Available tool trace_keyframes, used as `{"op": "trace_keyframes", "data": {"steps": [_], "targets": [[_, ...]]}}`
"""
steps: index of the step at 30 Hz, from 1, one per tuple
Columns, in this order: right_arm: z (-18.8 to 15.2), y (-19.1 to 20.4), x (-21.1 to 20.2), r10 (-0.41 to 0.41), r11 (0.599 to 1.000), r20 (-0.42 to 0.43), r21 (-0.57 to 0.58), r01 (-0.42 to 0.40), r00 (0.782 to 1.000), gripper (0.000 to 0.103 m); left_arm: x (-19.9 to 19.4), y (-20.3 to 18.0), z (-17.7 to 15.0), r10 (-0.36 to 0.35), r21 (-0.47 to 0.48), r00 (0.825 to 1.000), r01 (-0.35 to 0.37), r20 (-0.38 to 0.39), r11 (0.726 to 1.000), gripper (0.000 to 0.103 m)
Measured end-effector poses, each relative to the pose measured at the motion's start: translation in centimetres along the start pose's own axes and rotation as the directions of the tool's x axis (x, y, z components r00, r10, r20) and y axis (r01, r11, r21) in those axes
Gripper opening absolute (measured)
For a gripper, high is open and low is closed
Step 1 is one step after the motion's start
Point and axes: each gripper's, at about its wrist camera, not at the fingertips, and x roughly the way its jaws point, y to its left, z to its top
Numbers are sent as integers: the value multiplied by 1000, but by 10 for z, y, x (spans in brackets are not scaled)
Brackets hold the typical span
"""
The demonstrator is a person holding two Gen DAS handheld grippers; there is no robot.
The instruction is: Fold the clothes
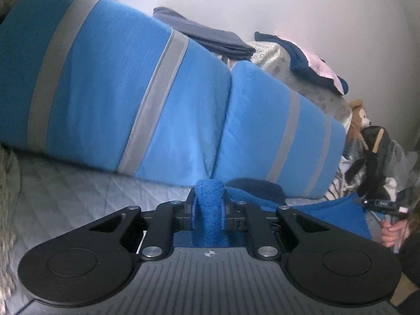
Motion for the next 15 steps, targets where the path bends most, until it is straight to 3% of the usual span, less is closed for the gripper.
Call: {"op": "trace_keyframes", "data": {"steps": [9, 15], "targets": [[28, -1, 49, -47, 999, 14, -15, 47, 999, 11, 44, 12, 18, 58, 39, 998, -57, -13, 998, 16], [38, -6, 66, -49, 999, 34, -15, 49, 998, 10, 55, 18, 28, 43, 50, 999, -44, 17, 998, 16]]}}
